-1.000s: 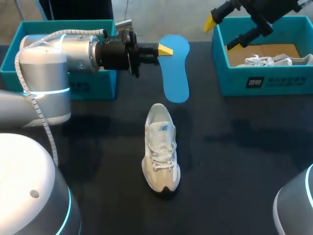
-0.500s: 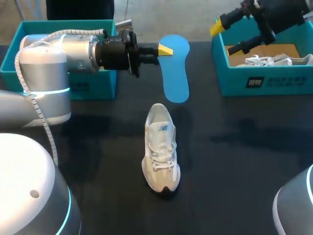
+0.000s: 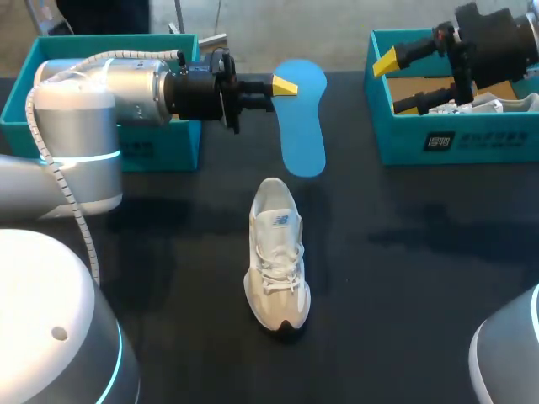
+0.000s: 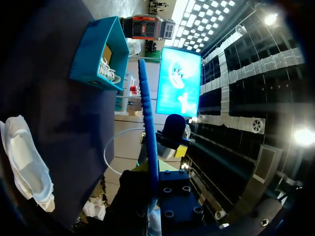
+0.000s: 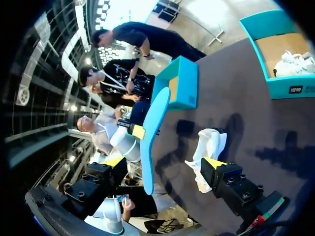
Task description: Take the shoe out of the shoebox, open the shoe tongue, remove and reinsert the insole, then place the shoe into the shoebox
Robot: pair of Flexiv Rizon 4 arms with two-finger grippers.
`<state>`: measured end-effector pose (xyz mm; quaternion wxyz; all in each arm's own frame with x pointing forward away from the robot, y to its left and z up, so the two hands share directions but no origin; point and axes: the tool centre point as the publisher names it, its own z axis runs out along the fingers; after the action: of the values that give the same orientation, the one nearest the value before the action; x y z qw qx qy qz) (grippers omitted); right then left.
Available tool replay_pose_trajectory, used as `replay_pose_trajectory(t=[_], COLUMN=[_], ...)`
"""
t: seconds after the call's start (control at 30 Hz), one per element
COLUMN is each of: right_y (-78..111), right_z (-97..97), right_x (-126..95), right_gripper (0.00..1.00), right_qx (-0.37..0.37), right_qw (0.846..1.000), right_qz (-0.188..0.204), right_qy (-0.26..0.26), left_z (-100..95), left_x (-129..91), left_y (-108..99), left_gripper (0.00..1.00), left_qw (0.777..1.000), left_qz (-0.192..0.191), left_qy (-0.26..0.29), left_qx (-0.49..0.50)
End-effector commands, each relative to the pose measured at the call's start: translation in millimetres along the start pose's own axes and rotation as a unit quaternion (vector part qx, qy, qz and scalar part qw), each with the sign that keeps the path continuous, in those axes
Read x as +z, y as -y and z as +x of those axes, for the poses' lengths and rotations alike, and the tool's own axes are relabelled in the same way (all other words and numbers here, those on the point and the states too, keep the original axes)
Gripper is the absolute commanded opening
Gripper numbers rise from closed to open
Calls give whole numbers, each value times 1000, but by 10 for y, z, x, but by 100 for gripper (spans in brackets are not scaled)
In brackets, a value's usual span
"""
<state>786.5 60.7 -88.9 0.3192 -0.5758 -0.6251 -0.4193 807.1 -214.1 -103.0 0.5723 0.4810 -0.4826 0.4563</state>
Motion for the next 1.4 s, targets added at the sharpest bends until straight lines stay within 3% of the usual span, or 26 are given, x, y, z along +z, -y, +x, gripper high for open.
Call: replay_pose_trajectory(t=[0.03, 0.43, 0.63, 0.77, 1.27, 1.4], right_y=[60, 70, 33, 7, 2, 2], right_z=[-69, -133, -55, -12, -11, -11], right_x=[21, 59, 43, 46, 46, 46], right_gripper=[100, 100, 100, 100, 100, 100], right_qx=[2, 16, 15, 17, 18, 18], right_qw=[1000, 997, 996, 991, 992, 992], right_qz=[-8, -27, -35, -43, -43, -43], right_qy=[-26, -67, -83, -123, -119, -119], left_z=[2, 2, 2, 2, 2, 42], left_x=[-7, -7, -7, -7, -7, -43], left_y=[-10, -10, -10, -10, -10, -8], left_gripper=[0, 0, 0, 0, 0, 0], left_qw=[1000, 1000, 1000, 1000, 1000, 993], left_qz=[0, 0, 0, 0, 0, -12], left_qy=[1, 1, 1, 1, 1, 37], left_qx=[0, 0, 0, 0, 0, 113])
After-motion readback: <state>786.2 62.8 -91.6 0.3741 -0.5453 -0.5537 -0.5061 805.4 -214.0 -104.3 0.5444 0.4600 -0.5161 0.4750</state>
